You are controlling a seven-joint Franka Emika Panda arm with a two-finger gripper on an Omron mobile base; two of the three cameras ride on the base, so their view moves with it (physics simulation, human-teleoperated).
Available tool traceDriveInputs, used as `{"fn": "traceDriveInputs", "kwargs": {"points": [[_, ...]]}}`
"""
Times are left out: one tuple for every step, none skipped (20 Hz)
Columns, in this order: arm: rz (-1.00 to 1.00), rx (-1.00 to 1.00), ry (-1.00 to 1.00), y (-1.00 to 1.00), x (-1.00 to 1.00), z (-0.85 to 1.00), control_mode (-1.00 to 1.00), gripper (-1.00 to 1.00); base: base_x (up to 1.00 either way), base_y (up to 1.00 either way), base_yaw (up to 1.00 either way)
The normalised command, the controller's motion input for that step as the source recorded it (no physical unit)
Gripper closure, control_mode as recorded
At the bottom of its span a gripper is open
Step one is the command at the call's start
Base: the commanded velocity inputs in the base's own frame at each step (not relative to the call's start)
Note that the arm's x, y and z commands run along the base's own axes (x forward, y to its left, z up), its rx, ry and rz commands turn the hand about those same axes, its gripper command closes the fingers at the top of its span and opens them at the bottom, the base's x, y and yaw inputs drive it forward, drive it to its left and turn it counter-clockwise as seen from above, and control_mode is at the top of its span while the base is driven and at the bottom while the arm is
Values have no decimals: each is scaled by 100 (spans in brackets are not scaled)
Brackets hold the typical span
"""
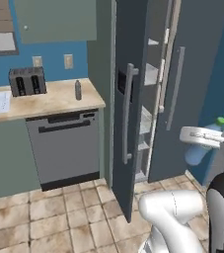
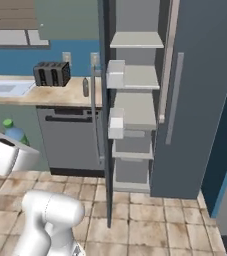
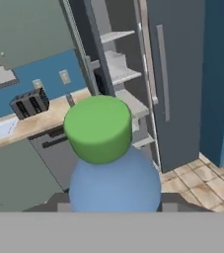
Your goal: Take the bottled waters from the counter and place them in the freezer to freeze. Close the freezer door after placing the bottles.
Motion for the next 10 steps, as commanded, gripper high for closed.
{"fn": "traceDriveInputs", "kwargs": {"points": [[0,0,0,0,0,0,100,100,47,-100,-11],[0,0,0,0,0,0,100,100,46,-100,-9],[0,0,0,0,0,0,100,100,49,-100,-7],[0,0,0,0,0,0,100,100,49,-100,-3],[0,0,0,0,0,0,100,100,44,-100,0],[0,0,0,0,0,0,100,100,33,-100,0],[0,0,0,0,0,0,100,100,22,-100,0],[0,0,0,0,0,0,100,100,34,-100,1],[0,0,0,0,0,0,100,100,49,-89,5],[0,0,0,0,0,0,100,100,79,-64,15]]}}
